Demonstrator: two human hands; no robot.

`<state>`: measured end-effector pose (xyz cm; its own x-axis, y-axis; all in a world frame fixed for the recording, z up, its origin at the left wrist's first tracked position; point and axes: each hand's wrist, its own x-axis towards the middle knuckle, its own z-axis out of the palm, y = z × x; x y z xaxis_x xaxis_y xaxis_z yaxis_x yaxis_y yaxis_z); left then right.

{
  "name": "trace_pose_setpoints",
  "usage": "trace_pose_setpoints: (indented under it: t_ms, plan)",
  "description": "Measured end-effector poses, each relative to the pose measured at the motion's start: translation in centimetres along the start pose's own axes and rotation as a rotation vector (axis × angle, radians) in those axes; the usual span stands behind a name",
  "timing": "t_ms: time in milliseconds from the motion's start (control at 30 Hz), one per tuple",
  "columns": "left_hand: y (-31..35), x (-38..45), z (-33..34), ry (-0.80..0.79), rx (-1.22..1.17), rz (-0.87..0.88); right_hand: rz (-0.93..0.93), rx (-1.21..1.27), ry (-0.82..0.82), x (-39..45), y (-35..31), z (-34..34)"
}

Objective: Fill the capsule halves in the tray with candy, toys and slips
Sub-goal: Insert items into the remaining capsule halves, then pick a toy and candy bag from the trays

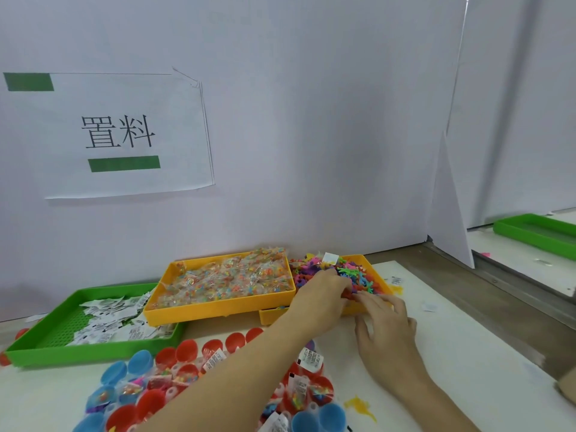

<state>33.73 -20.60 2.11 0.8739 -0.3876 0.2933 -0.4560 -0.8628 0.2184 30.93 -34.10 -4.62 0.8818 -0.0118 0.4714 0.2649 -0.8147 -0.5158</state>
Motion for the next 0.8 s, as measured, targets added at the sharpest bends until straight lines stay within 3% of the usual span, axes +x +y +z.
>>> trace_pose_setpoints:
  t_ms: [300,500,667,733,800]
  plan:
    - [-0.1,-0.2,-0.5,0.16,-0.134,0.019,-0.04,0.13,0.132,0.1,-0.1,0.1]
    - [1.1,-1.1,-1.9,0.154,-0.233,0.115,-0.076,0.343,0.219,-0.3,-0.6,-0.7]
    - [0.2,-1.9,-3.4,0.024,-0.202,0.141,-0.127,0.363,0.231,-0.7,-0.8,-1.0]
    - [-0.8,-2.3,-4.0,0.114,-0.185,0.065,-0.11,0.348,0.23,-0.6,-0.7,-1.0]
    - [-2.5,-2.2,-4.4,0.32,-0.115,-0.079,-0.087,0.339,0.232,-0.5,-0.5,-0.9]
